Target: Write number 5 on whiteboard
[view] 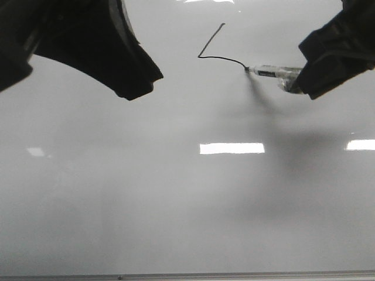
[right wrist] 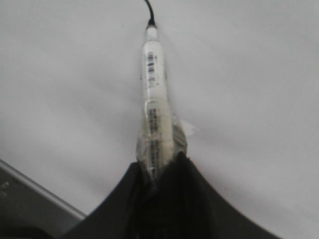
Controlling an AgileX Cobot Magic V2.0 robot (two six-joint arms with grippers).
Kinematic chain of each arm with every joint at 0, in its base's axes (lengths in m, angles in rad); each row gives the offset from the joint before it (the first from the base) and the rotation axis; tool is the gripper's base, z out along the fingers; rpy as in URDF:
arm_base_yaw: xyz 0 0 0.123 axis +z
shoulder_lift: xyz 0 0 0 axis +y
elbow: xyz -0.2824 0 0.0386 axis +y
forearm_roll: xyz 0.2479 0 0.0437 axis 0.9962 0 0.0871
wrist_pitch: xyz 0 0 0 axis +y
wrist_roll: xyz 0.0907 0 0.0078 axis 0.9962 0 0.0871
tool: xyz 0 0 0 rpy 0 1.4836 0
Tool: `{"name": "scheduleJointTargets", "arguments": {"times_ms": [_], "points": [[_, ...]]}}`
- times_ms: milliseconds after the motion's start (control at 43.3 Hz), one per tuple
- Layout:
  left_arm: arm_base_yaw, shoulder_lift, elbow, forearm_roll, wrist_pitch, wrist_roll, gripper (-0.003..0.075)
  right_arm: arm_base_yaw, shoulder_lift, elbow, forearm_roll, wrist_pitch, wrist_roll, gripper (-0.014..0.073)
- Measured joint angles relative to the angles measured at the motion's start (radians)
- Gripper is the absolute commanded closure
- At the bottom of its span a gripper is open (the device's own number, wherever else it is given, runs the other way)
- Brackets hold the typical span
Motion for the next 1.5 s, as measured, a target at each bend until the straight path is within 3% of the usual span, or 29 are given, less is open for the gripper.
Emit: {"name": "scheduleJointTargets", "arguments": {"times_ms": [323, 531, 716, 1293, 1501], "points": [[0.0, 0.0, 0.0, -0.004, 0.0, 0.0, 0.0741, 0.174, 0.161, -0.037, 0.06, -0.053, 0.0, 0.0654], [0.0, 0.0, 0.0, -0.004, 0.0, 0.0, 0.0741, 0.2, 0.123, -0.093, 0.066, -0.044, 0.002, 0.0654], [0.0, 0.0, 0.0, -0.004, 0.0, 0.0, 0.0741, 0.14, -0.004, -0.138, 0.069, -0.042, 0.004, 0.0654], [0.0, 0.0, 0.0, -0.004, 0.0, 0.0, 0.0741, 0.074, 0.109, -0.165, 0.069, 0.009, 0.004, 0.0654], [0.0, 0.0, 0.0, -0.004, 0.0, 0.0, 0.0741, -0.025, 0.109, -0.167, 0.069, 0.074, 0.016, 0.0654]]}}
